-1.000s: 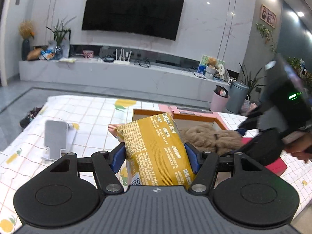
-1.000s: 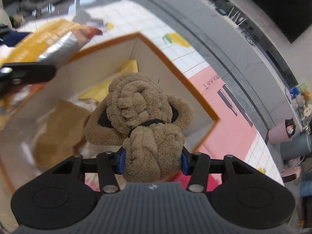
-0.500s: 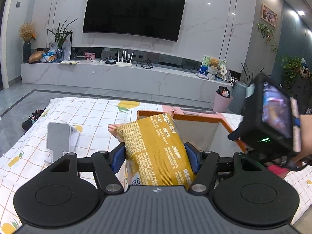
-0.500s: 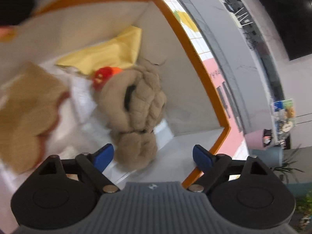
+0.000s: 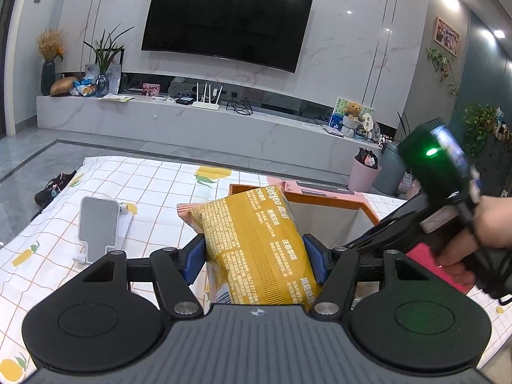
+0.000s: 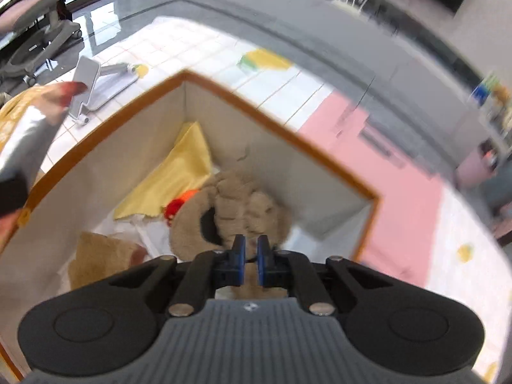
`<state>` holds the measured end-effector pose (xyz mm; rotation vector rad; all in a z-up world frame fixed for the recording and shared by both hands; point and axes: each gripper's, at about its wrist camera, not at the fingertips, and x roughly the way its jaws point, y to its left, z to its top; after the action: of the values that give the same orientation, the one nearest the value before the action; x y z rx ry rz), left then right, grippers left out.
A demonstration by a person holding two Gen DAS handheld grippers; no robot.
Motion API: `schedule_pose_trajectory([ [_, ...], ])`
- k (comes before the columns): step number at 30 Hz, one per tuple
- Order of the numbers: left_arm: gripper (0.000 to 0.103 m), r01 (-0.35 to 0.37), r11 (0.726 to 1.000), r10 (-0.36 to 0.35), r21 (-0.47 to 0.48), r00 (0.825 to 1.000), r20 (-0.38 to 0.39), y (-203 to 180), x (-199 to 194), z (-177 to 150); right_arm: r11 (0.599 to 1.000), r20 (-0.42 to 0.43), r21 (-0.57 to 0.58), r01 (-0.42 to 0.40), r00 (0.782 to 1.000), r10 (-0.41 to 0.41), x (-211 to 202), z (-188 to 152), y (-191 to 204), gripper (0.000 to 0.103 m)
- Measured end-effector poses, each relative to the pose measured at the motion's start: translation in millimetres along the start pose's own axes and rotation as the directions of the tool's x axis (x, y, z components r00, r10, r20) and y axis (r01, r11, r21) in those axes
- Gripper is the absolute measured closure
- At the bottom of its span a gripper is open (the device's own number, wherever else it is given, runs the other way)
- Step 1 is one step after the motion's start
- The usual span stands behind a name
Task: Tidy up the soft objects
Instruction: 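Carry the bear to the shoebox and release it with the right gripper, then lower the yellow packet into the shoebox and open the left gripper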
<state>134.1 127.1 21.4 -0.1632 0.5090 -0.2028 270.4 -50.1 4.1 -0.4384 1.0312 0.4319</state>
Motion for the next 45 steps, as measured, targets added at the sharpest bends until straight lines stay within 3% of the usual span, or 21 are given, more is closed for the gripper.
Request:
schedule_pose_trajectory([
  [4, 0.030, -0.001, 1.000, 0.001, 0.016, 1.000, -0.008, -2, 3, 4, 0.999, -0.077, 0.003, 0.032, 0.997, -0.031, 34, 0, 6, 0.098],
  [9, 0.030, 0.048, 0.998, -0.049, -0.039, 0.999, -0.019, 7, 5, 5, 0.997, -0.073, 0.076, 0.018, 0.997, -0.012, 44, 4, -2, 0.099],
  [14, 0.030, 0.043, 0.997, -0.046, -0.061, 0.998, -0.045, 10, 7, 5, 0.992, -0.064, 0.128, -0.015, 0.998, 0.023, 48, -2, -3, 0.101],
  [15, 0.030, 0.047, 0.997, -0.051, -0.054, 0.997, -0.060, 9, 8, 6, 0.989, -0.058, 0.149, -0.023, 0.998, 0.032, 47, -3, -3, 0.098],
  [17, 0.030, 0.063, 0.998, -0.065, -0.023, 0.992, -0.108, 5, 10, 5, 0.961, -0.020, 0.266, -0.083, 0.996, 0.091, 41, -6, -11, 0.066],
  [18, 0.030, 0.062, 0.998, -0.062, -0.003, 0.988, -0.139, 2, 11, 5, 0.945, 0.013, 0.300, -0.127, 0.992, 0.129, 35, -10, -15, 0.062],
  [22, 0.030, 0.021, 0.994, -0.002, 0.106, 0.984, -0.179, -19, 9, 0, 0.966, 0.113, 0.235, -0.111, 0.990, 0.086, 1, -22, -3, 0.062],
  [24, 0.030, 0.020, 0.988, 0.008, 0.150, 0.982, -0.189, -29, 8, -4, 0.971, 0.142, 0.197, -0.138, 0.984, 0.111, -15, -29, 1, 0.062],
  [29, 0.030, 0.047, 0.988, -0.006, 0.145, 0.962, -0.274, -39, 11, -15, 0.991, 0.139, 0.118, -0.057, 0.989, 0.040, -39, -43, 6, 0.061],
  [37, 0.020, -0.013, 0.985, 0.042, 0.174, 0.985, -0.165, -40, -8, -4, 0.986, 0.159, 0.146, -0.075, 0.986, 0.051, -61, -66, -2, 0.061],
  [45, 0.015, -0.013, 0.989, 0.035, 0.151, 0.988, -0.148, -40, -15, 9, 0.987, 0.182, 0.130, -0.099, 0.980, 0.074, -86, -79, 5, 0.061],
])
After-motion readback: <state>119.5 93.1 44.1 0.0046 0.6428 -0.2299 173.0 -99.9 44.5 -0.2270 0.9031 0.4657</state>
